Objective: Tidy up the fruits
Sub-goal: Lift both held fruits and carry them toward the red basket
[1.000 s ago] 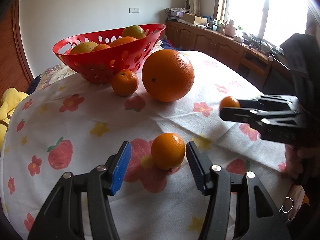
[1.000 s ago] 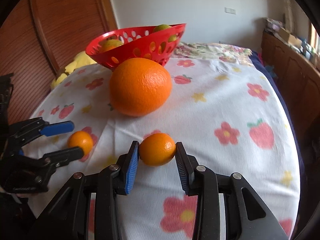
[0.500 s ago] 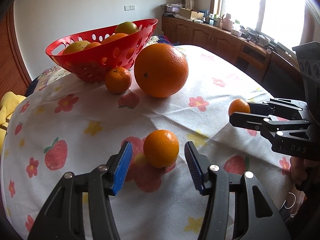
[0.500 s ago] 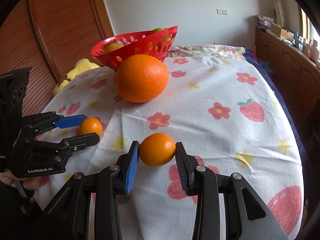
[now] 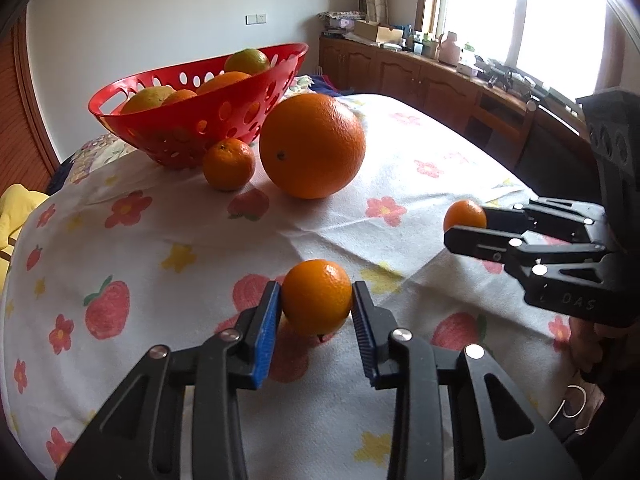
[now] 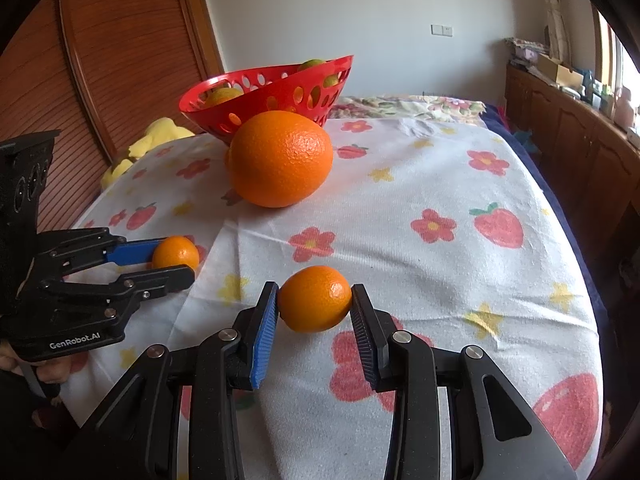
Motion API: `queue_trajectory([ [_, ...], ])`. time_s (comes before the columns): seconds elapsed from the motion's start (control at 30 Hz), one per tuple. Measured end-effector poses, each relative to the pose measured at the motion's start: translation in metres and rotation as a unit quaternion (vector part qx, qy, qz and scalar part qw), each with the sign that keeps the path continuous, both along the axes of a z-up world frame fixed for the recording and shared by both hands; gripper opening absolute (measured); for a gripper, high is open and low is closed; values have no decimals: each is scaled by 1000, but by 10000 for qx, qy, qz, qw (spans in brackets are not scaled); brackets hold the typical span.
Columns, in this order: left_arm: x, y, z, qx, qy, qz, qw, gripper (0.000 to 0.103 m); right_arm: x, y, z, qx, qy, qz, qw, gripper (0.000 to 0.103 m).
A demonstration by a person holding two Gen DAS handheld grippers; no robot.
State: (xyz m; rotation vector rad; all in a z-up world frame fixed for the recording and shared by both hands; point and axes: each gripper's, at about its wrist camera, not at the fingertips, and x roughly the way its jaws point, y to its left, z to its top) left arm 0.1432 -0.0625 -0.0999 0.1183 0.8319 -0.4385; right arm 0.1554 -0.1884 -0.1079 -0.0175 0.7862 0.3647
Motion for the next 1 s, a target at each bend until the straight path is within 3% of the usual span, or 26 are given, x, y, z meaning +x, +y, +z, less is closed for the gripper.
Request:
queue_trajectory([
  [1.0, -7, 30, 59, -316, -797, 437, 9954, 34, -5, -2, 4, -43, -192, -61, 9998, 36],
])
